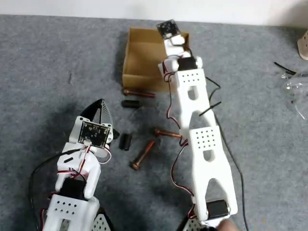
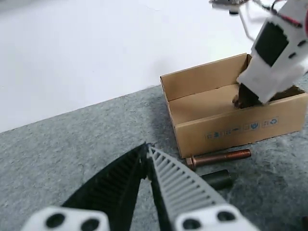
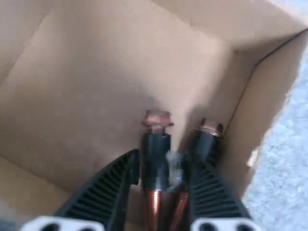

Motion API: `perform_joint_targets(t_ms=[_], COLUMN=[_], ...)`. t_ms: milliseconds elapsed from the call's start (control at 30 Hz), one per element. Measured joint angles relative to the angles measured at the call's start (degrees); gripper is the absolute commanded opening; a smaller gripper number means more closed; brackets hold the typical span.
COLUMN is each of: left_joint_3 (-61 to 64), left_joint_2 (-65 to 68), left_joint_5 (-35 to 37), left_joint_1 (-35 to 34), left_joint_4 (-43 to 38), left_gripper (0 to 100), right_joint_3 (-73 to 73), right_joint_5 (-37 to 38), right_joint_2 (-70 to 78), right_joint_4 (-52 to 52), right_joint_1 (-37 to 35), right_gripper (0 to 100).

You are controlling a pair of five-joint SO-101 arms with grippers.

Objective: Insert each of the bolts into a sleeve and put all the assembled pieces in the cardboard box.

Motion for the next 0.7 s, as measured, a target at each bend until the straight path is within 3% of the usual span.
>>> perform_joint_targets(t_ms=[467, 700], left_joint_3=[0.0, 0.0], left_joint_2=[0.0, 0.0], left_joint_5=[0.0, 0.0], left_joint_1=[0.0, 0.0], left_joint_4=[0.0, 0.0], left_gripper=[1, 1], right_joint_3=[-10.7, -10.7], right_joint_5=[0.0, 0.0], right_joint_2=[-0.3, -10.5], right_joint_4=[13.2, 21.9], right_joint_1=[0.2, 0.9], right_gripper=[15.2, 15.2])
